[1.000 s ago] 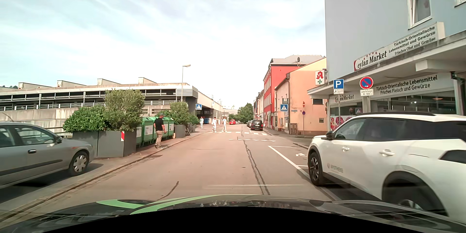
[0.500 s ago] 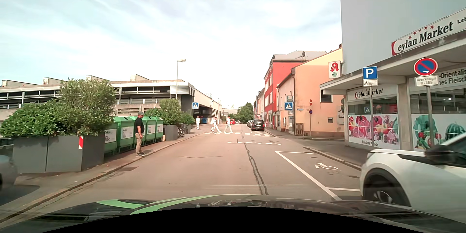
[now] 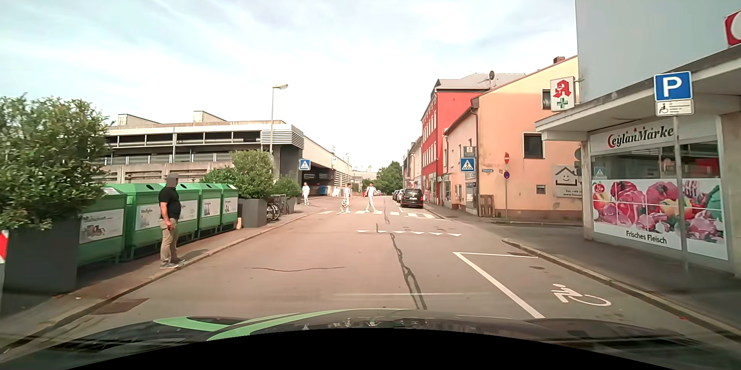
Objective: Follow the waypoints while adhering to traffic rules and regulations
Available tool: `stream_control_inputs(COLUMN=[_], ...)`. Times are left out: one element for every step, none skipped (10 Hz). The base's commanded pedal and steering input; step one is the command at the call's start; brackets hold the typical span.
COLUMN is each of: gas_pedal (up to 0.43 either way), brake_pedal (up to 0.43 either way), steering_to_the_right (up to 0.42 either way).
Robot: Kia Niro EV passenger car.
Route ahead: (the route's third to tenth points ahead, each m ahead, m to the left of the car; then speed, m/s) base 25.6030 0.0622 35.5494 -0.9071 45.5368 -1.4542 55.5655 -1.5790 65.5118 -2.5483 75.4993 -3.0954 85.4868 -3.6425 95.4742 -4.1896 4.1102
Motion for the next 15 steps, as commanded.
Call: stream_control_inputs(gas_pedal=[0.000, 0.000, 0.000, 0.000, 0.000, 0.000, 0.000, 0.000, 0.000, 0.000, 0.000, 0.000, 0.000, 0.000, 0.000], brake_pedal=[0.116, 0.116, 0.116, 0.116, 0.116, 0.116, 0.122, 0.122, 0.122, 0.122, 0.122, 0.128, 0.122, 0.128, 0.128], steering_to_the_right=[0.004, 0.004, 0.004, 0.004, 0.004, 0.004, 0.004, 0.004, 0.004, 0.005, 0.008, 0.012, 0.013, 0.013, 0.013])
